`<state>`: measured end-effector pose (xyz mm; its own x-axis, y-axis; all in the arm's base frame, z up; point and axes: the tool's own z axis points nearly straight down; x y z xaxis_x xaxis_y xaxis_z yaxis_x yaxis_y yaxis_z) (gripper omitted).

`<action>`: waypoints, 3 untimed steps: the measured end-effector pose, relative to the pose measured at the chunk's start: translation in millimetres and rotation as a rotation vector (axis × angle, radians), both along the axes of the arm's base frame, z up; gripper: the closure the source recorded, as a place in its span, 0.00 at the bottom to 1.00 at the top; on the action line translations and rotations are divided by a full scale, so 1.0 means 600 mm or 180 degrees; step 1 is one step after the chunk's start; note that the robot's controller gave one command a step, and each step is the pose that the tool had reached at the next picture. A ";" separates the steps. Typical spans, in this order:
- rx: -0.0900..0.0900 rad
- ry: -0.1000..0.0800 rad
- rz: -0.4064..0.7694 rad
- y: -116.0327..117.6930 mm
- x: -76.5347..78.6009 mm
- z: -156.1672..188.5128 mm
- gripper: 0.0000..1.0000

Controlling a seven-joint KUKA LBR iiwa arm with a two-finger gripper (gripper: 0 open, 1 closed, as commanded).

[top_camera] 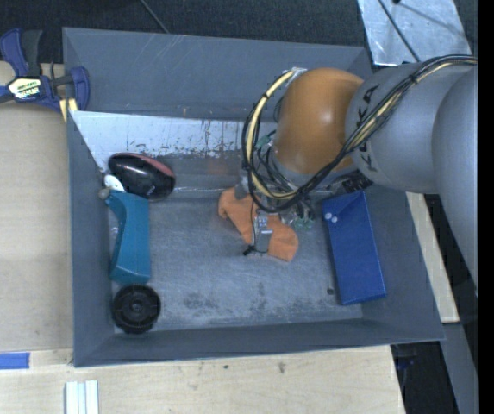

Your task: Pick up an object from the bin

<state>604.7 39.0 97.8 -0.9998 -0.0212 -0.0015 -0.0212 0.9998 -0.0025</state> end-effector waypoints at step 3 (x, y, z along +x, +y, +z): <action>0.0009 -0.0005 0.0102 -0.051 0.012 0.156 1.00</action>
Offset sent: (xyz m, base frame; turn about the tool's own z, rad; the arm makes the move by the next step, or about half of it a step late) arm 0.0000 0.0000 0.0000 0.0000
